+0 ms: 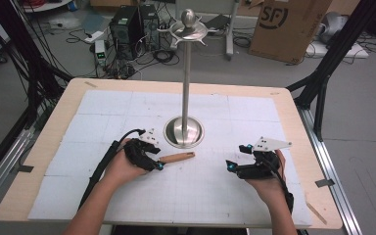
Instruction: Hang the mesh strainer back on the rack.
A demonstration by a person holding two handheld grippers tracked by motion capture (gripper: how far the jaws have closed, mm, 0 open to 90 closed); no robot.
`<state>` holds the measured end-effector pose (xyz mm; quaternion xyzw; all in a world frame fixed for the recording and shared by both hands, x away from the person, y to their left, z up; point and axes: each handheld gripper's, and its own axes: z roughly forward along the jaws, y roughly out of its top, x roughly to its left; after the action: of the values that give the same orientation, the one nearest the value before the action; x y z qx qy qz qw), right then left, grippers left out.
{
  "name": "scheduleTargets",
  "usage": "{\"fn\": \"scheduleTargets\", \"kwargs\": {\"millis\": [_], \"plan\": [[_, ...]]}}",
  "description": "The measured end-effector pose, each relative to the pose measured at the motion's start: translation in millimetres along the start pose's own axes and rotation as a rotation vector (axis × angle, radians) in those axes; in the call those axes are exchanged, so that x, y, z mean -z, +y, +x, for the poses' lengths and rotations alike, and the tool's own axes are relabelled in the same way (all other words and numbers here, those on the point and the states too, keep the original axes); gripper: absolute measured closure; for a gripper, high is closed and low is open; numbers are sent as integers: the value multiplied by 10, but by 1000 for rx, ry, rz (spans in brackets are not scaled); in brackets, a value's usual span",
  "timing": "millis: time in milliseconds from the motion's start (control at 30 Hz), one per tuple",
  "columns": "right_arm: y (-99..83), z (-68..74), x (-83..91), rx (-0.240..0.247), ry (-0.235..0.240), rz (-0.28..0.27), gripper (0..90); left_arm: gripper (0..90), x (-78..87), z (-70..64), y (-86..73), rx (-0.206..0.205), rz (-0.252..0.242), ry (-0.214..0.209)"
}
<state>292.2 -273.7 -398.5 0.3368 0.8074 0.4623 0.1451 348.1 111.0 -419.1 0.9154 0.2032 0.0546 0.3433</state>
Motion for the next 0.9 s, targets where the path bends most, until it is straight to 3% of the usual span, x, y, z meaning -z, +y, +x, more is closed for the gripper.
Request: {"fn": "scheduleTargets", "kwargs": {"millis": [433, 567, 900], "plan": [[1, 4, -19, 3, 2, 5, 214, 549, -67, 24, 14, 1, 50, -28], [0, 2, -17, 1, 2, 4, 214, 600, -118, 22, 15, -2, 95, -12], [-2, 12, -31, -1, 2, 14, 218, 667, -120, -37, 44, -9, 115, 20]]}}
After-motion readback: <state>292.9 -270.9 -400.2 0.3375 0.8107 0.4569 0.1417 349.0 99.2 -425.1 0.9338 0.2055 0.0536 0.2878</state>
